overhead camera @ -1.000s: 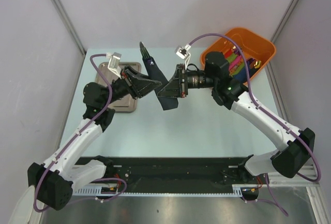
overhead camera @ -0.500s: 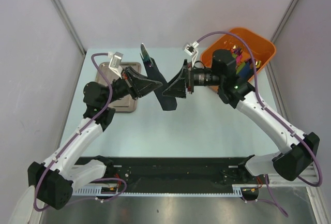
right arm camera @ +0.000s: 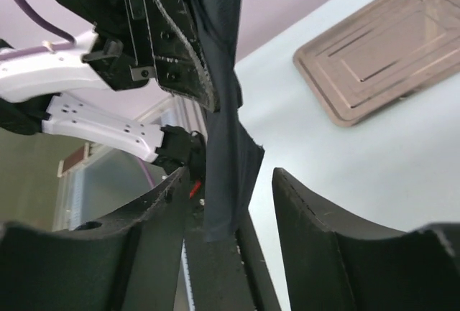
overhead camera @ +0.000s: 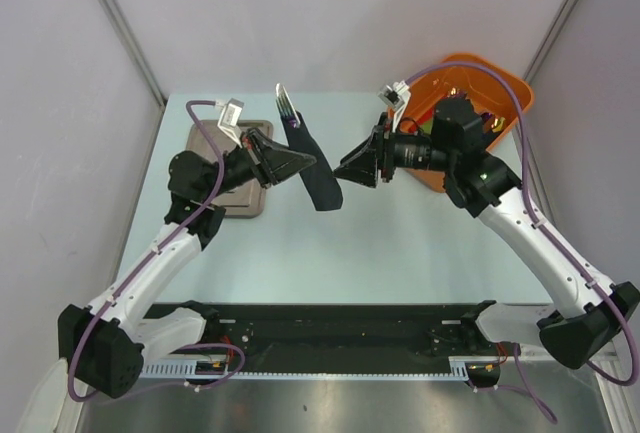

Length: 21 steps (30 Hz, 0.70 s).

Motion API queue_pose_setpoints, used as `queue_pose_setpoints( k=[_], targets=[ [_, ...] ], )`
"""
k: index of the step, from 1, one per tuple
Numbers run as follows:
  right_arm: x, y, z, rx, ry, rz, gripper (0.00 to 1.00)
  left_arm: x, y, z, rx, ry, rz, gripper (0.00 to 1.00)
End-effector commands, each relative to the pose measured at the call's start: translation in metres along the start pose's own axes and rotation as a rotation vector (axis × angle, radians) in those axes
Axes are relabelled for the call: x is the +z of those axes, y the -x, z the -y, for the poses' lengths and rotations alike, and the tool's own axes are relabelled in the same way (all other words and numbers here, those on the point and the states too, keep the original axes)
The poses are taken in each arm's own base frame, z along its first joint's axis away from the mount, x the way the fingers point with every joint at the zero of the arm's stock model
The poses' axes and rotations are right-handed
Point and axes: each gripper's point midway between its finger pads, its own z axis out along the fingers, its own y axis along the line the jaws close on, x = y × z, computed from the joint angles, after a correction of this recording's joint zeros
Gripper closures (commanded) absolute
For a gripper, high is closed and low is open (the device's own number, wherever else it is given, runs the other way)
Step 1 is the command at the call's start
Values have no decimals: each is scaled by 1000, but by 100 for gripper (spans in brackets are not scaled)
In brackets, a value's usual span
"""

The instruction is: Place the utensils on the paper napkin and roll it up

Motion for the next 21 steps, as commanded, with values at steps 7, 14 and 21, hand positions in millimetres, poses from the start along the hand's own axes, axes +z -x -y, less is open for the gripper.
queue_pose_setpoints(
  k=[7, 14, 21],
  targets=[
    [25, 9, 6, -74, -85, 61, 26, 11, 26, -16, -2, 104, 73, 100],
    [48, 4, 11, -54, -59, 63, 30, 15, 31, -15, -8, 96, 90, 100],
    [56, -1, 16, -55, -54, 56, 59, 17, 31, -16, -22, 92, 93, 100]
  ],
)
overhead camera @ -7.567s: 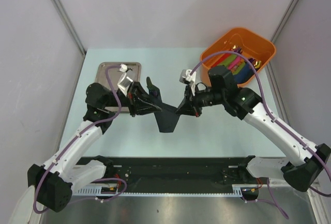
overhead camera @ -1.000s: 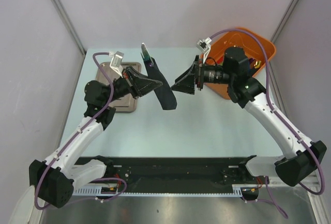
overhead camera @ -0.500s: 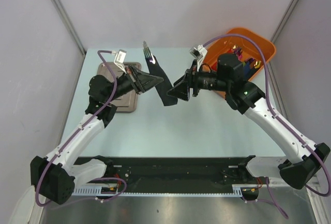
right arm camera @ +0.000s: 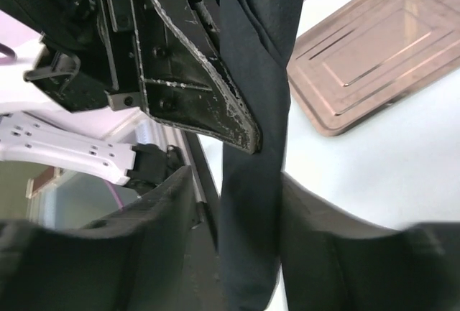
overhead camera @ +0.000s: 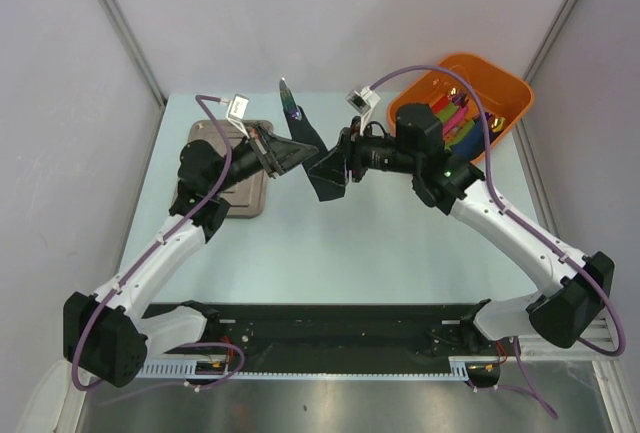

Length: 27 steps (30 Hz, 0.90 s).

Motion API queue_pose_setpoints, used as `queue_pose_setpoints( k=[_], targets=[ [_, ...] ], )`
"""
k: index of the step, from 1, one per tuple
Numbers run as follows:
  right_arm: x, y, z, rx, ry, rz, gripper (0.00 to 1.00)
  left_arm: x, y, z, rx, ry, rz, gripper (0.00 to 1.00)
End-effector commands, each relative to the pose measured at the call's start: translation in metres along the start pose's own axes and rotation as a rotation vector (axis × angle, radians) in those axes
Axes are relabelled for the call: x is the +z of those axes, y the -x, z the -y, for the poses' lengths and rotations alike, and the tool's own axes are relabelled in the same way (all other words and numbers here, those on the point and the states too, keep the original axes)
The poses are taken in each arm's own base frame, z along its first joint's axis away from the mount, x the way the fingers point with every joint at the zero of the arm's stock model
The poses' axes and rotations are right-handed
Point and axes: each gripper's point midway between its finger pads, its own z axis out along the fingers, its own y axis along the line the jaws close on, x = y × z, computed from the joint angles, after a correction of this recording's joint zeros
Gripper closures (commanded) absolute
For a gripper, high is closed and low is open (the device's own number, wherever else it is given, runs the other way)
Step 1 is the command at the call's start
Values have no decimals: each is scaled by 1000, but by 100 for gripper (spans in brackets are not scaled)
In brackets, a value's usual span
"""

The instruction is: Place the utensils on the paper napkin and roll it up

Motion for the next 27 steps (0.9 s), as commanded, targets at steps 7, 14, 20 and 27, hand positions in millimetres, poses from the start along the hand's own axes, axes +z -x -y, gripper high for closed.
queue_pose_setpoints(
  k=[7, 14, 20, 27],
  targets=[
    [6, 0, -20, 50, 140, 11, 72, 9, 34, 29, 40, -61, 82, 100],
    [1, 15, -19, 197, 225, 44, 100, 9, 31, 29, 35, -67, 69, 100],
    [-10, 29, -15, 220, 223, 77, 100, 6, 28, 28, 50, -67, 67, 79],
    [-32, 53, 3, 258, 164, 162, 100, -3, 32, 25, 108, -44, 72, 22]
  ],
)
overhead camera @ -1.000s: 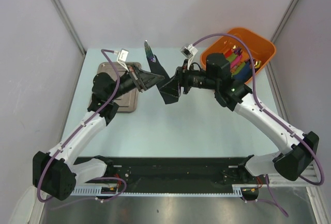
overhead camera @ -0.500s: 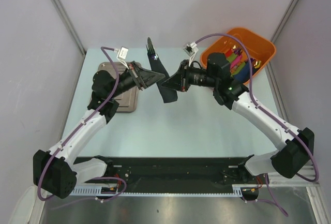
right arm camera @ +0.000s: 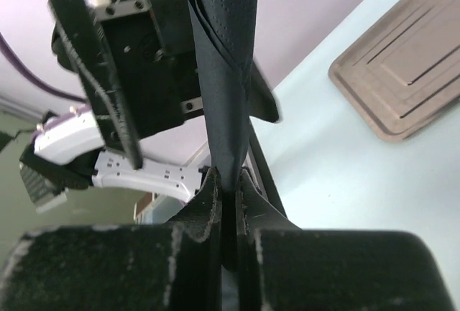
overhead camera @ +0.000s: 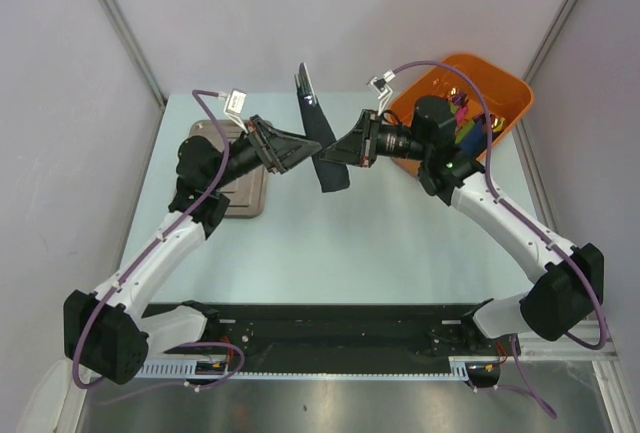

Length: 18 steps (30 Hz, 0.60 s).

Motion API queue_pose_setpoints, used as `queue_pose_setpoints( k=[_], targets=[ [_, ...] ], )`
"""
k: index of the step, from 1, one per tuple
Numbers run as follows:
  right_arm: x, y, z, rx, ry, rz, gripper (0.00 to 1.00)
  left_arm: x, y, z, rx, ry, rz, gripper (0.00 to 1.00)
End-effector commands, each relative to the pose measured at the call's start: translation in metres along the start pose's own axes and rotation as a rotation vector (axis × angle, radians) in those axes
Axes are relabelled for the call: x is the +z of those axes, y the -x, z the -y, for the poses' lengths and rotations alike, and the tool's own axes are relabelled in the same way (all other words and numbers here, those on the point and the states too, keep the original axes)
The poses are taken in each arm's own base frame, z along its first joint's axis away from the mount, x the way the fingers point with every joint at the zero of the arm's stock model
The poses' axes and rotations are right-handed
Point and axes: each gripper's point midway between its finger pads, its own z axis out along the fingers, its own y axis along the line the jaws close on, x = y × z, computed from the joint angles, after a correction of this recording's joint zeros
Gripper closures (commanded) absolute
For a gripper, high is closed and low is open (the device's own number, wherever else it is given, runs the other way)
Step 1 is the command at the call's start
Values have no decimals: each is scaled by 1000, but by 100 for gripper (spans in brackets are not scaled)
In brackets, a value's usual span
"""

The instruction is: Place the utensils on the paper napkin and roll it up

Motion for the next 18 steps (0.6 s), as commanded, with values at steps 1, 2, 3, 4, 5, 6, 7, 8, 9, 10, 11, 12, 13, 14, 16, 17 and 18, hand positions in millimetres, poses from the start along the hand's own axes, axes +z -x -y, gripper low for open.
queue_pose_setpoints(
  k=[1, 2, 3, 4, 5, 6, 7, 8, 9, 10, 11, 12, 13, 14, 16, 17, 18],
  targets=[
    [-23, 37, -22, -40, 30, 119, 100, -9, 20, 16, 129, -20, 45, 18],
    [-27, 39, -21, -22, 25, 132, 100, -14, 24, 15, 147, -5, 52, 13],
    [-36, 47, -19, -19, 12, 162, 100, -16, 23, 14, 161, 3, 43, 9],
    [-41, 51, -20, -16, 10, 184, 100, -20, 19, 7, 194, 30, 21, 5],
    [-47, 53, -17, 5, -4, 196, 100, -26, 21, 6, 222, 49, 21, 3],
    [-57, 61, -16, -8, -27, 233, 100, -30, 21, 2, 274, 62, 14, 2],
    [-62, 63, -13, -2, -56, 245, 100, -33, 21, 1, 309, 66, 4, 2],
    [-68, 68, -8, -17, -84, 265, 100, -39, 18, -10, 312, 112, -19, 1],
    [-76, 75, -8, -35, -116, 302, 100, -42, 24, -9, 377, 126, -13, 0],
    [-88, 81, 5, -23, -173, 328, 100, -46, 23, -8, 395, 125, -25, 0],
    [-95, 85, 12, -21, -209, 347, 100, -50, 23, -13, 400, 148, -35, 0],
    [-105, 93, 19, -22, -251, 384, 100, -53, 29, -8, 440, 152, -29, 0],
    [-121, 101, 33, -3, -307, 417, 100, -55, 28, -5, 456, 144, -37, 0],
    [-131, 107, 42, 3, -346, 442, 100, -56, 28, -4, 475, 141, -42, 0],
    [-150, 120, 59, 1, -413, 491, 100, -59, 28, -3, 512, 150, -56, 0],
    [-169, 129, 73, 5, -466, 535, 100, -61, 29, -2, 527, 147, -57, 0],
    [-175, 133, 82, 12, -491, 550, 100, -62, 26, -5, 536, 150, -65, 0]
  ],
)
